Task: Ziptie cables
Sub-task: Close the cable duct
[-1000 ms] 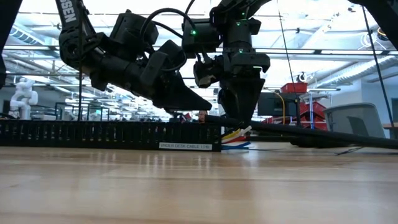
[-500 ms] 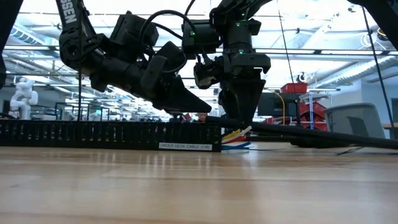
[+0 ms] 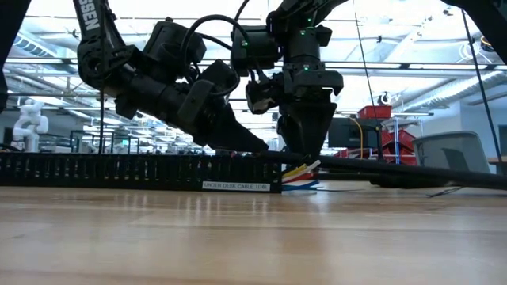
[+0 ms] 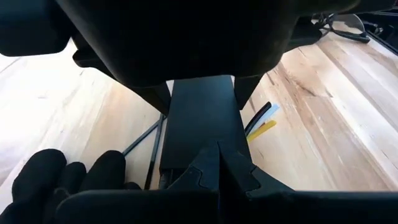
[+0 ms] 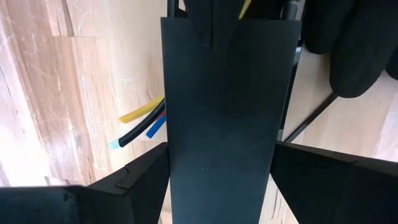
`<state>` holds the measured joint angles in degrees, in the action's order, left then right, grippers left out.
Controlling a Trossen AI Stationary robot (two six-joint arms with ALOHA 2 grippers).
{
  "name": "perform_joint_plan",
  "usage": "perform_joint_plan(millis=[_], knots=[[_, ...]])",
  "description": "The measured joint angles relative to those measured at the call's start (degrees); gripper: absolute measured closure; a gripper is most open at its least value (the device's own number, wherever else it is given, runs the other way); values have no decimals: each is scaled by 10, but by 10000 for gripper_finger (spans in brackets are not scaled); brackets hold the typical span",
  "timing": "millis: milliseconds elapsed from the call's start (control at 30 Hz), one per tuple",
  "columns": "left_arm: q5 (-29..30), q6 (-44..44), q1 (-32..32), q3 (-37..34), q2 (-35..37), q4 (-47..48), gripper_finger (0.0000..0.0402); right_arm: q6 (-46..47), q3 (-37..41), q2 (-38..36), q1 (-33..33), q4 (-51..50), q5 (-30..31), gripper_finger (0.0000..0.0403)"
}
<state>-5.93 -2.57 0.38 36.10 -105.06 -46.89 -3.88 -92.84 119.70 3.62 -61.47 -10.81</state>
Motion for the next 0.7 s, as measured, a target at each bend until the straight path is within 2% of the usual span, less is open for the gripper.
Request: perform_joint_plan(millis=[300,700], knots=[[8,0,0,2,-4,38,401,2,0,0,0,12,3,147],[27,-1,0,0,-5,16,401,2,0,0,0,11,4,147]])
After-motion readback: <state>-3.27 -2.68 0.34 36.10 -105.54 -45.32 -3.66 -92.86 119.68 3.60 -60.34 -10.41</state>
